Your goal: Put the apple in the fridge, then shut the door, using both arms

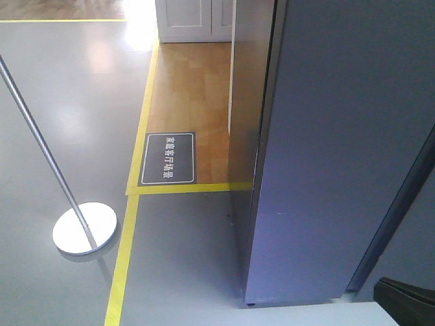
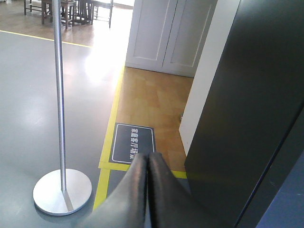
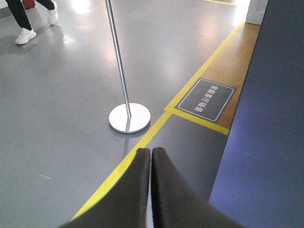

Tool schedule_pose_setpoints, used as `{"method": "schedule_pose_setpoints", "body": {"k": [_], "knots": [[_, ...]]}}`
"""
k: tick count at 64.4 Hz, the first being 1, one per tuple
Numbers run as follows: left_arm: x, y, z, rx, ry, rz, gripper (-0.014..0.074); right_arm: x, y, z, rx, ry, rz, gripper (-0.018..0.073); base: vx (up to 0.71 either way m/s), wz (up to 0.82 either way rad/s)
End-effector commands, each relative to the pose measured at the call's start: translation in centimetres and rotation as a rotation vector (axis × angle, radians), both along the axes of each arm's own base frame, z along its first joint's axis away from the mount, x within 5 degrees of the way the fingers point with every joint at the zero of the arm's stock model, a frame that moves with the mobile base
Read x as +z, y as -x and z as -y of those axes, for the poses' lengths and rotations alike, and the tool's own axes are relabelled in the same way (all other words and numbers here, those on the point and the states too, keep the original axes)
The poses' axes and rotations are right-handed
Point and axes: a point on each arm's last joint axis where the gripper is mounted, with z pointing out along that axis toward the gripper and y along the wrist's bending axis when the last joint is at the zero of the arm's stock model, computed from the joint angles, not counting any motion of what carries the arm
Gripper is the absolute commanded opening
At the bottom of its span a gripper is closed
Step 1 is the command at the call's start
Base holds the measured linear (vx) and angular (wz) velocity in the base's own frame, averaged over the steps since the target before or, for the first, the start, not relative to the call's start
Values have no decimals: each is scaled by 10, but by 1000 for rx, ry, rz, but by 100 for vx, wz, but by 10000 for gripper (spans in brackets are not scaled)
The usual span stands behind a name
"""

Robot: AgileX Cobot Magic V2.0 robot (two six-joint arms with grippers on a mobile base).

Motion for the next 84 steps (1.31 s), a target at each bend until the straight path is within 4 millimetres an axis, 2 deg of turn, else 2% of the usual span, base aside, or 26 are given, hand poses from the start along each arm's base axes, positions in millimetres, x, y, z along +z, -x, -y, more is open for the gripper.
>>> {"method": "schedule_pose_setpoints", "body": {"k": [1, 84], "knots": [[13, 1, 0, 1, 8, 100, -6, 11, -3, 1, -22, -33, 41, -6, 0, 0], [13, 1, 0, 1, 8, 100, -6, 16, -5, 7, -102, -17, 115, -6, 0, 0]]}}
